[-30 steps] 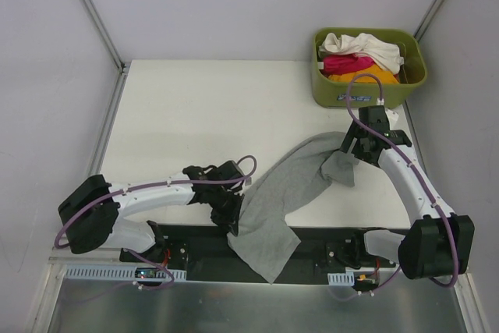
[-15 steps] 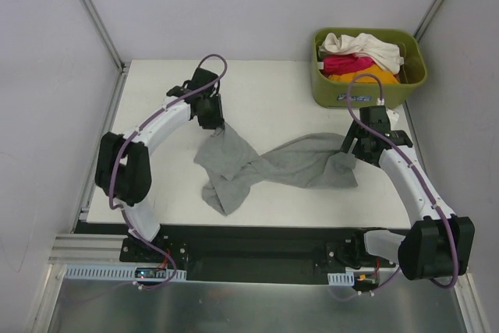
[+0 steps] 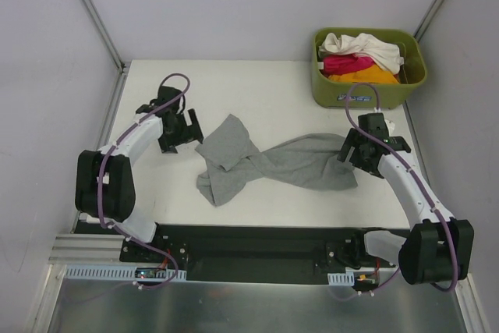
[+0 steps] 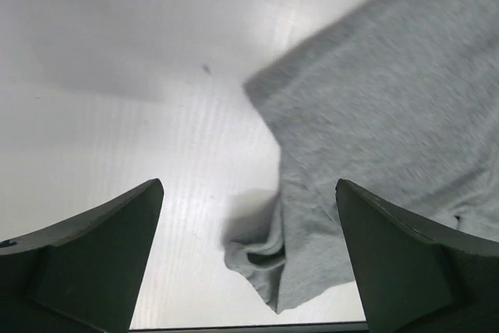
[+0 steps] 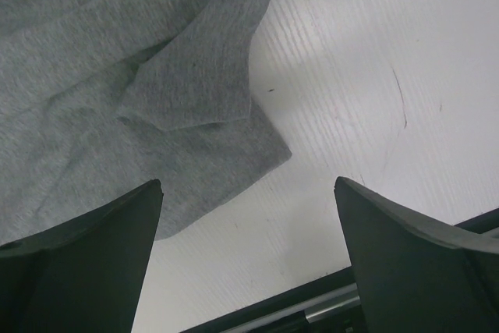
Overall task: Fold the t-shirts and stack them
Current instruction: Flatten the tshirt out
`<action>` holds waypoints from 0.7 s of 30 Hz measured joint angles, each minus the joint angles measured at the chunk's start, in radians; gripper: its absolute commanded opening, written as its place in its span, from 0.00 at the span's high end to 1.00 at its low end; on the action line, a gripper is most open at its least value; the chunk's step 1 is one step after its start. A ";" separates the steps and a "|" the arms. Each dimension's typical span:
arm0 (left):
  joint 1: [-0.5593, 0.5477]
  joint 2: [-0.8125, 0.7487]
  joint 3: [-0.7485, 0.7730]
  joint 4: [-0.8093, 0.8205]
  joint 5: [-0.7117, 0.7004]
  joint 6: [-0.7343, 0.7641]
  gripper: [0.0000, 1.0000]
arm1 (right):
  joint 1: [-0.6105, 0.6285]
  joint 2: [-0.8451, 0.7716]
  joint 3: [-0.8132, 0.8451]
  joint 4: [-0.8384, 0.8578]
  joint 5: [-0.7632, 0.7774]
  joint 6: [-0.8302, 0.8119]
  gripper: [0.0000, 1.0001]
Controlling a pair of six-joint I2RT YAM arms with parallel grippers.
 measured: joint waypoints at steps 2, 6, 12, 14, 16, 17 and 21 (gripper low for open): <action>0.050 0.000 -0.026 0.006 0.012 -0.007 0.13 | 0.000 0.000 -0.007 -0.003 -0.012 0.004 0.03; 0.067 0.043 -0.038 0.051 0.069 -0.022 0.27 | 0.000 0.000 -0.007 -0.004 -0.023 0.013 0.03; 0.059 0.195 0.002 0.102 0.107 -0.035 0.60 | 0.000 -0.021 -0.034 -0.007 -0.026 0.023 0.03; 0.060 0.237 0.012 0.108 0.108 -0.037 0.71 | 0.000 -0.041 -0.049 -0.010 -0.026 0.023 0.03; 0.060 0.244 0.023 0.112 0.115 -0.039 0.75 | 0.000 -0.065 -0.061 -0.019 -0.024 0.025 0.03; 0.061 0.248 0.024 0.119 0.118 -0.039 0.77 | 0.000 -0.076 -0.066 -0.024 -0.025 0.026 0.03; 0.060 0.256 0.024 0.129 0.124 -0.038 1.00 | 0.000 -0.104 -0.075 -0.038 -0.026 0.031 0.03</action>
